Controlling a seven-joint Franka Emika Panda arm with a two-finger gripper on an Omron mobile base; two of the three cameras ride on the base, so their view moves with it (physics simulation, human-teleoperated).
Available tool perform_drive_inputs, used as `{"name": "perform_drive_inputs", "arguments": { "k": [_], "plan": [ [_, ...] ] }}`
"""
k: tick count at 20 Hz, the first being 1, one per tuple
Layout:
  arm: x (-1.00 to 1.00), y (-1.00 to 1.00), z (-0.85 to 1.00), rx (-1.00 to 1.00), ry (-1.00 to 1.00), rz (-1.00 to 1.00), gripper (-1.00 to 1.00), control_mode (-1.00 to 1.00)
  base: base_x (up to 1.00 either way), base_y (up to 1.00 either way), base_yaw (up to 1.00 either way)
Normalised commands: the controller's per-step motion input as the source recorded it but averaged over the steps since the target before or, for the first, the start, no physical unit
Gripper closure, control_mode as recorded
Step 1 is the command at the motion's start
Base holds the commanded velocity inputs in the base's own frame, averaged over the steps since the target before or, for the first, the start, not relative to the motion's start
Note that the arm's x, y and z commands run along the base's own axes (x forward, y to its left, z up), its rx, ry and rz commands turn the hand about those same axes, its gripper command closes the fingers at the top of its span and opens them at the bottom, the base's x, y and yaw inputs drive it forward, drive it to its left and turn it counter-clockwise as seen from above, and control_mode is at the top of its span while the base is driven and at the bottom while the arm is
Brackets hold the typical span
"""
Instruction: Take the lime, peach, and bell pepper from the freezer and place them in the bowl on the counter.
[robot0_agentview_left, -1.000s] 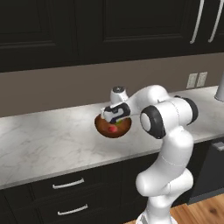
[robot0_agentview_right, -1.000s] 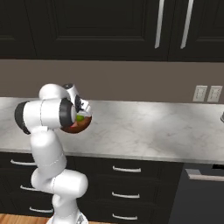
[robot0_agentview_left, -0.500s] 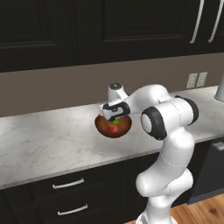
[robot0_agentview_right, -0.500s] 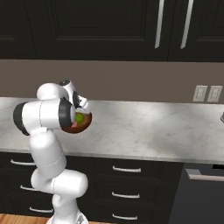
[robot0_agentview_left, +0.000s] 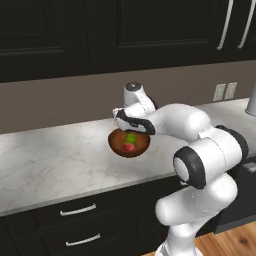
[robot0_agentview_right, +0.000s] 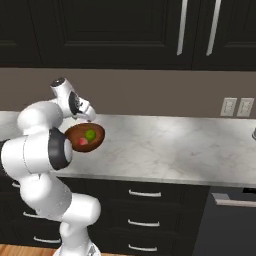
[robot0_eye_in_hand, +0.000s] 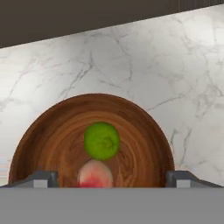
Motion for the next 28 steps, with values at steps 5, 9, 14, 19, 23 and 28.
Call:
{"name": "perform_drive_inputs", "arguments": {
  "k": [5, 9, 14, 19, 23, 28],
  "plan": [
    [-1.00, 0.04, 0.69, 0.00, -0.27, -0.10, -1.00, -1.00, 0.00, 0.00, 0.00],
    [-1.00, 0.00, 0.39, 0.05, -0.23, -0.14, -1.00, -1.00, 0.00, 0.00, 0.00],
    [-0.40, -0.01, 0.06, 0.11, -0.04, -0.03, -1.00, 1.00, -0.60, 0.13, -0.01],
    [0.00, 0.00, 0.00, 0.00, 0.00, 0.00, -1.00, 1.00, -0.92, 1.00, 0.39],
    [0.00, 0.00, 0.00, 0.00, 0.00, 0.00, -1.00, 1.00, -0.70, 1.00, 0.55],
    [0.00, 0.00, 0.00, 0.00, 0.00, 0.00, -1.00, 1.00, -0.64, 1.00, 0.52]
  ]
}}
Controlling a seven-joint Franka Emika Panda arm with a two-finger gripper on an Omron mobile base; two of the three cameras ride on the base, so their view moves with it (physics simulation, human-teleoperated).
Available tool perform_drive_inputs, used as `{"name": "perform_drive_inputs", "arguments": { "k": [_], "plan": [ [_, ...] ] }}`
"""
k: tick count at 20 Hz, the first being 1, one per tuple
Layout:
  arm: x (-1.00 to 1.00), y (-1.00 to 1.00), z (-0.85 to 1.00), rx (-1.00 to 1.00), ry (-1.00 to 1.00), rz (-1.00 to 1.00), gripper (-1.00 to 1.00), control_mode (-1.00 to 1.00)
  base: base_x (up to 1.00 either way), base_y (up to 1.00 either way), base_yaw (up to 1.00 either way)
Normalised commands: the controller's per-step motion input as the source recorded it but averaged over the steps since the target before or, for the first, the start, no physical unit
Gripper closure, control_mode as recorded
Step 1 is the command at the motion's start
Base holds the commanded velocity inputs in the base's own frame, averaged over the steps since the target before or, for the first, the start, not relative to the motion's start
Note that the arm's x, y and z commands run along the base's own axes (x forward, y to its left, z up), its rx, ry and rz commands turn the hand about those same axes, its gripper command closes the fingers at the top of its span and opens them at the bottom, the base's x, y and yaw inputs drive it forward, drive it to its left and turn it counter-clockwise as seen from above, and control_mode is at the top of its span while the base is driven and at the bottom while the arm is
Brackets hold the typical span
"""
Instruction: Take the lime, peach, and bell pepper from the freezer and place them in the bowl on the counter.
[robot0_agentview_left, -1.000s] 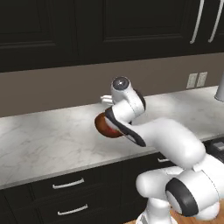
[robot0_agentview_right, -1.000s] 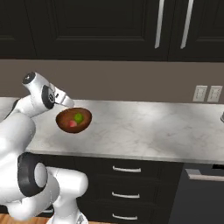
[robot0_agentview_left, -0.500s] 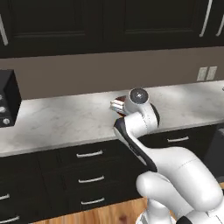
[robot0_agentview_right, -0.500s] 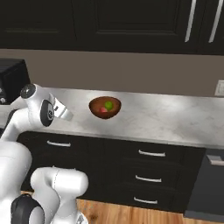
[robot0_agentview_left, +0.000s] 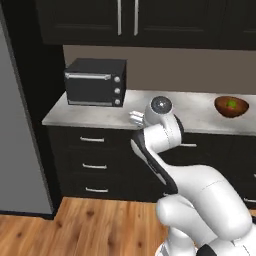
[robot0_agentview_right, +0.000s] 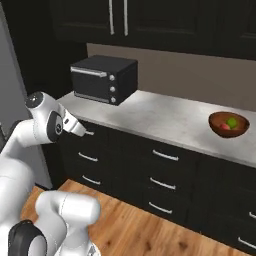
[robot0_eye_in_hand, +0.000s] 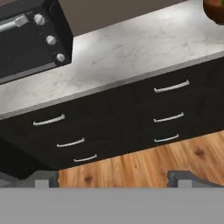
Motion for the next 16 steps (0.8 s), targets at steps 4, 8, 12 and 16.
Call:
{"name": "perform_drive_inputs", "arguments": {
  "k": [4, 8, 12, 16],
  "plan": [
    [0.00, 0.00, 0.00, 0.00, 0.00, 0.00, -1.00, 1.00, -0.03, 1.00, 0.25],
    [0.00, 0.00, 0.00, 0.00, 0.00, 0.00, -1.00, 1.00, 0.25, 1.00, 0.07],
    [0.00, 0.00, 0.00, 0.00, 0.00, 0.00, -1.00, 1.00, 0.26, 1.00, 0.00],
    [0.00, 0.00, 0.00, 0.00, 0.00, 0.00, -1.00, 1.00, 0.38, 1.00, -0.06]
  ]
}}
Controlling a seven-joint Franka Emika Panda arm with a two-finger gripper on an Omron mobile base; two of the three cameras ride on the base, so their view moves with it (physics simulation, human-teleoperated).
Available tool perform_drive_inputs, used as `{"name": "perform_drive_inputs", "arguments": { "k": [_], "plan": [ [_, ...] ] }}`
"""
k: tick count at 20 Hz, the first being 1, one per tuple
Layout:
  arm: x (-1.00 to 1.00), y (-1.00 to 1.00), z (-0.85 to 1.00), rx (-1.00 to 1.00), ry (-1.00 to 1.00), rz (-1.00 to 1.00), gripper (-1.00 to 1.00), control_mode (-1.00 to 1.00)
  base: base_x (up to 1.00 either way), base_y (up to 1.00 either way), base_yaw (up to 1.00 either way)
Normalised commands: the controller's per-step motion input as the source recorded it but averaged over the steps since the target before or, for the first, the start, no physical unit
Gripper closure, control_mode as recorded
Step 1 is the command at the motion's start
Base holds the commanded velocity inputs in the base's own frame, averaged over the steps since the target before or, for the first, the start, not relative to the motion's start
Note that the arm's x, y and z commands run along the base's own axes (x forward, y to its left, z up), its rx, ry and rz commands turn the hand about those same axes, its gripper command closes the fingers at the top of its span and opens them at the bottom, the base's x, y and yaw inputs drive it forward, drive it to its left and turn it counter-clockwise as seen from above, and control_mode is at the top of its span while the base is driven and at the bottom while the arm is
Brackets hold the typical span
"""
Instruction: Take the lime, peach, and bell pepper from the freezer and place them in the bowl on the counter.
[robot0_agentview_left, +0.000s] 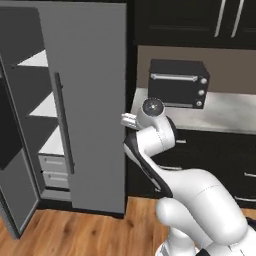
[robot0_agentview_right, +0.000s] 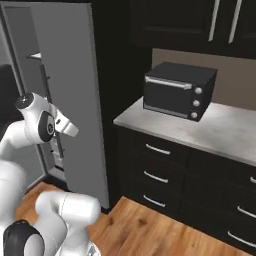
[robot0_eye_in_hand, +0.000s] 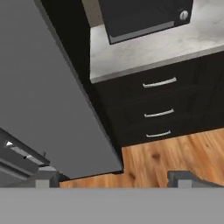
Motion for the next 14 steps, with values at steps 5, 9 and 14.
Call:
{"name": "perform_drive_inputs", "arguments": {
  "k": [5, 9, 14],
  "plan": [
    [0.00, 0.00, 0.00, 0.00, 0.00, 0.00, -1.00, 1.00, 0.35, 1.00, -0.08],
    [0.00, 0.00, 0.00, 0.00, 0.00, 0.00, -1.00, 1.00, 0.31, 1.00, -0.19],
    [0.00, 0.00, 0.00, 0.00, 0.00, 0.00, -1.00, 1.00, 0.46, 0.75, -0.34]
  ]
}}
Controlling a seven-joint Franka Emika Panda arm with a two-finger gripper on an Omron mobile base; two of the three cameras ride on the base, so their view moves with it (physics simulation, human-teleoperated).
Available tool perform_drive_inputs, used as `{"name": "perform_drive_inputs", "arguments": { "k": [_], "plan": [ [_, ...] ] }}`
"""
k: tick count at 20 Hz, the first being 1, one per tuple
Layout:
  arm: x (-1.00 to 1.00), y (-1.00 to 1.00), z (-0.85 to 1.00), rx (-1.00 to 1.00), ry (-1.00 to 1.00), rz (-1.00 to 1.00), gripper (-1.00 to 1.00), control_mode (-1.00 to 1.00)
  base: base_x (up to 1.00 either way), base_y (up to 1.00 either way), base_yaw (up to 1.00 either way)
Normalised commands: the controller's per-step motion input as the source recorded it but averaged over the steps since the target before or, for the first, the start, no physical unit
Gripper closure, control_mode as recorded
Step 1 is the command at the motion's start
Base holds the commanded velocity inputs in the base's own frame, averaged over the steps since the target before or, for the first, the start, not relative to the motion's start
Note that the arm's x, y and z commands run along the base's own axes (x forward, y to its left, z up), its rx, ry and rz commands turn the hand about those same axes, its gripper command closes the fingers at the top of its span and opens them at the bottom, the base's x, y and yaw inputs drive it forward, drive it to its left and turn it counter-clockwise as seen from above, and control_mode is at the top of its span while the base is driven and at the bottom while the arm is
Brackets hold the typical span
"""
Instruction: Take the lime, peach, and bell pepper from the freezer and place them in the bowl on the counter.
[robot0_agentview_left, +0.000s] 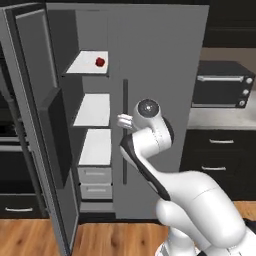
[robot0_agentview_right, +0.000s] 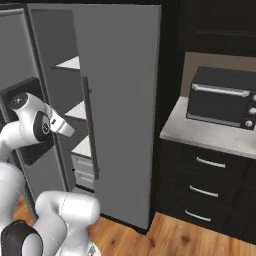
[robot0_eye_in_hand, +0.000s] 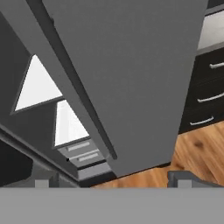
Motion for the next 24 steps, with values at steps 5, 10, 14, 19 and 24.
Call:
{"name": "perform_drive_inputs", "arguments": {
  "k": [5, 10, 14, 19, 24],
  "plan": [
    [0.00, 0.00, 0.00, 0.00, 0.00, 0.00, -1.00, 1.00, 0.47, 0.03, -0.27],
    [0.00, 0.00, 0.00, 0.00, 0.00, 0.00, -1.00, 1.00, 0.21, 0.55, -0.24],
    [0.00, 0.00, 0.00, 0.00, 0.00, 0.00, -1.00, 1.00, -0.09, 0.84, -0.20],
    [0.00, 0.00, 0.00, 0.00, 0.00, 0.00, -1.00, 1.00, 0.15, 0.42, -0.15],
    [0.00, 0.00, 0.00, 0.00, 0.00, 0.00, -1.00, 1.00, 0.66, 0.19, -0.14]
  ]
}}
